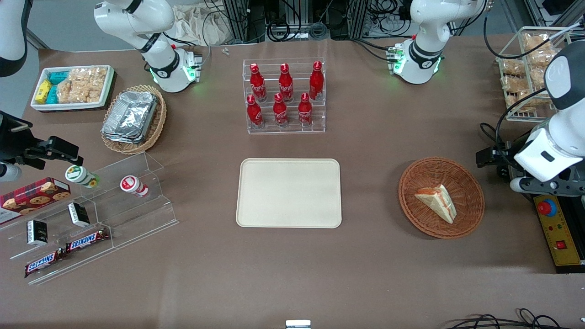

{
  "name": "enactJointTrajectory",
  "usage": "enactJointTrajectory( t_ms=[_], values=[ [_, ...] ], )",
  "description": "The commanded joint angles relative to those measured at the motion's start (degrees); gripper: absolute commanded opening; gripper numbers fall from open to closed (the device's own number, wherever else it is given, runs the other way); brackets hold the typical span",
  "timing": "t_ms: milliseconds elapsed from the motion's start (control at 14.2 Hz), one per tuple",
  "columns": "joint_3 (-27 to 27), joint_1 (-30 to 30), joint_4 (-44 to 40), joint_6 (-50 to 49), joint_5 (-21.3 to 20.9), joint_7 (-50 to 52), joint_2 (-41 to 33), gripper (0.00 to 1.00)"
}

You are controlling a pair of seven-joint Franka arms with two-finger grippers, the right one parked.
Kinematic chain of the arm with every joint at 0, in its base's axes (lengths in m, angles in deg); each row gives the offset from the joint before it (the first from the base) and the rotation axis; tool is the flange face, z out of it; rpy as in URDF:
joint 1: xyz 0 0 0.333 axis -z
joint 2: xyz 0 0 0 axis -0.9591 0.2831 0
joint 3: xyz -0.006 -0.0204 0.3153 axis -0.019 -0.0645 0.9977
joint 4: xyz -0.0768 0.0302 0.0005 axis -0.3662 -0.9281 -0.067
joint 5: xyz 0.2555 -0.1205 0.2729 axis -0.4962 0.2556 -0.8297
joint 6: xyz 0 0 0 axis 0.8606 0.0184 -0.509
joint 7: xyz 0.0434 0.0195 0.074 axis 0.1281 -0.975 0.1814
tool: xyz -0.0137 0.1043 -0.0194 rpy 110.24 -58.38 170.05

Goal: Place sandwich from basket to tray
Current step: 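Move the left gripper over the sandwich in the wicker basket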

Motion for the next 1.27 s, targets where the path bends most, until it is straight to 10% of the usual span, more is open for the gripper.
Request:
enactJointTrajectory(
  t_ms=[0,1195],
  values=[
    [-0.5,1.1,-2.7,-1.2,-1.1,6.1,2.5,1.00],
    [0.0,1.9,1.9,9.1,0.1,35.0,9.8,1.00]
  ],
)
